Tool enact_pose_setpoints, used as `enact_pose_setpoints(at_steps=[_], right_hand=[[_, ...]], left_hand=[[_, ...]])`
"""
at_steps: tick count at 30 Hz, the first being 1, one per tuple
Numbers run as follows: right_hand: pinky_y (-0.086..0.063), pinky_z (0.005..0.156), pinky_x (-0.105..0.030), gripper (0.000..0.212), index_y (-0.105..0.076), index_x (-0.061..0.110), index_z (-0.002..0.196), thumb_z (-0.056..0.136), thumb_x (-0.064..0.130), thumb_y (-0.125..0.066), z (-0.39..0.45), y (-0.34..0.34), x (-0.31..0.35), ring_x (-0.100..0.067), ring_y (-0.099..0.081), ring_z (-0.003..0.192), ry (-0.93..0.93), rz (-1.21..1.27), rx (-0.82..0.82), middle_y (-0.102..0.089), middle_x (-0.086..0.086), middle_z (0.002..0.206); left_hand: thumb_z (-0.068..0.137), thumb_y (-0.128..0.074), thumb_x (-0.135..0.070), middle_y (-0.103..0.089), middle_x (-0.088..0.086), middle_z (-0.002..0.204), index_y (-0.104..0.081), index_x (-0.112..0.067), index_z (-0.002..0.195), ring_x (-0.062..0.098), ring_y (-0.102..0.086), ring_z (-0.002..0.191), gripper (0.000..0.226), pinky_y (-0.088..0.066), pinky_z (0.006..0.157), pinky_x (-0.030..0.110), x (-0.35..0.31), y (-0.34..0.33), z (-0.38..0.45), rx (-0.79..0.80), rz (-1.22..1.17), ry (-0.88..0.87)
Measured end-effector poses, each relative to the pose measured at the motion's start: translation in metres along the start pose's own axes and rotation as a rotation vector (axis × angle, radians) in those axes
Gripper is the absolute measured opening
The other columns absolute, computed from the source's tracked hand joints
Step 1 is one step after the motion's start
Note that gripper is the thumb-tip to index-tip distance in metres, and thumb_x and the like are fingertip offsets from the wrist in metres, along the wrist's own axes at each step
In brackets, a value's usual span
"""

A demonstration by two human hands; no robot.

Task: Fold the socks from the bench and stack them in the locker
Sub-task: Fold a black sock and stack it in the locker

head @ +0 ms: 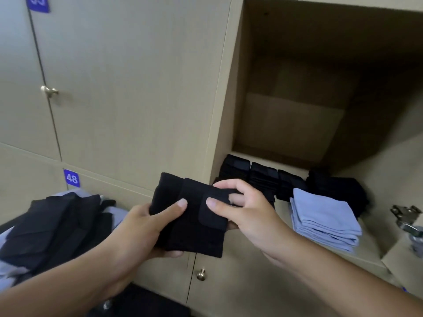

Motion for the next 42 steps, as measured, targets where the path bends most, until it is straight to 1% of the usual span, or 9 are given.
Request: enact_pose_setpoints(at_steps=[3,7,10,13,16,22,29,36,42], right_hand=[[-0.054,0.098,-0.046,0.031,-0.065,0.023,0.105,0.083,0.04,-0.081,0.004,0.01,-0.007,-0.018,-0.072,0.1,-0.04,-0.089,-0.024,-0.077,0.003,0.1],[-0.047,0.082,-0.021,0.033,-0.063,0.023,0.104,0.08,0.03,-0.084,0.008,0.013,-0.008,0.002,-0.069,0.082,-0.081,-0.234,0.067,-0.074,0.013,0.084],[-0.051,0.076,-0.022,0.036,-0.061,0.022,0.112,0.083,0.019,-0.082,0.007,0.015,-0.01,-0.01,-0.071,0.077,-0.09,-0.305,0.167,-0.072,0.007,0.079],[-0.051,0.099,-0.033,0.035,-0.067,0.034,0.121,0.09,0.018,-0.075,0.004,0.026,-0.008,-0.016,-0.074,0.096,-0.049,-0.333,0.113,-0.075,0.001,0.094],[-0.047,0.109,-0.042,0.032,-0.07,0.033,0.123,0.097,0.015,-0.066,0.0,0.039,-0.003,-0.016,-0.07,0.112,-0.009,-0.172,0.004,-0.075,0.0,0.113],[-0.057,0.094,-0.037,0.023,-0.068,0.012,0.121,0.099,0.017,-0.062,-0.01,0.055,-0.018,-0.019,-0.072,0.107,-0.137,0.268,-0.246,-0.077,-0.004,0.112],[-0.058,0.093,-0.04,0.033,-0.059,0.002,0.129,0.096,0.006,-0.064,-0.021,0.023,-0.042,-0.023,-0.072,0.108,-0.245,0.462,-0.241,-0.076,-0.01,0.114],[-0.059,0.091,-0.046,0.049,-0.045,0.03,0.113,0.083,0.015,-0.081,-0.029,0.024,-0.032,-0.021,-0.075,0.089,-0.169,0.06,-0.276,-0.075,0.001,0.09],[-0.057,0.084,-0.039,0.035,-0.054,0.039,0.102,0.091,0.011,-0.071,-0.03,0.015,-0.015,-0.029,-0.07,0.09,0.049,-0.207,-0.172,-0.072,-0.002,0.099]], left_hand=[[0.094,-0.067,-0.039,-0.08,0.002,0.099,-0.073,-0.015,0.114,0.018,-0.078,0.091,0.032,-0.062,0.072,0.033,0.004,-0.009,0.005,0.086,0.103,-0.01],[0.1,-0.059,-0.043,-0.08,-0.001,0.097,-0.071,-0.019,0.115,0.015,-0.078,0.089,0.031,-0.063,0.07,0.03,0.014,-0.028,0.008,0.175,0.129,0.011],[0.102,-0.054,-0.046,-0.081,-0.001,0.094,-0.071,-0.019,0.111,0.019,-0.078,0.085,0.033,-0.065,0.074,0.036,0.02,-0.034,0.012,0.168,0.135,0.032],[0.102,-0.055,-0.045,-0.08,0.003,0.092,-0.071,-0.016,0.109,0.021,-0.078,0.083,0.033,-0.065,0.075,0.04,0.02,-0.037,0.015,0.12,0.102,0.06],[0.102,-0.056,-0.043,-0.079,0.01,0.098,-0.069,-0.011,0.111,0.026,-0.078,0.088,0.035,-0.065,0.079,0.044,0.019,-0.034,0.02,0.062,0.059,0.081],[0.1,-0.058,-0.044,-0.078,0.009,0.106,-0.068,-0.013,0.117,0.023,-0.077,0.095,0.037,-0.064,0.084,0.045,0.018,-0.037,0.021,0.082,-0.039,0.082],[0.1,-0.057,-0.043,-0.08,0.005,0.1,-0.069,-0.015,0.115,0.021,-0.078,0.094,0.034,-0.065,0.079,0.039,0.023,-0.052,0.014,0.167,-0.151,0.074],[0.099,-0.062,-0.036,-0.08,0.002,0.096,-0.071,-0.016,0.111,0.017,-0.078,0.087,0.025,-0.064,0.068,0.035,0.022,-0.036,0.022,0.057,-0.151,0.029],[0.101,-0.061,-0.032,-0.08,0.002,0.094,-0.07,-0.015,0.108,0.013,-0.077,0.081,0.02,-0.062,0.059,0.032,0.015,-0.024,0.032,0.014,-0.067,-0.051]])
Point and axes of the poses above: each hand's wrist, its own z-axis towards the middle knuckle, its own y-axis out of the back of the hand, x = y × z, the point moved 8 cm from there along z, towards the middle knuckle
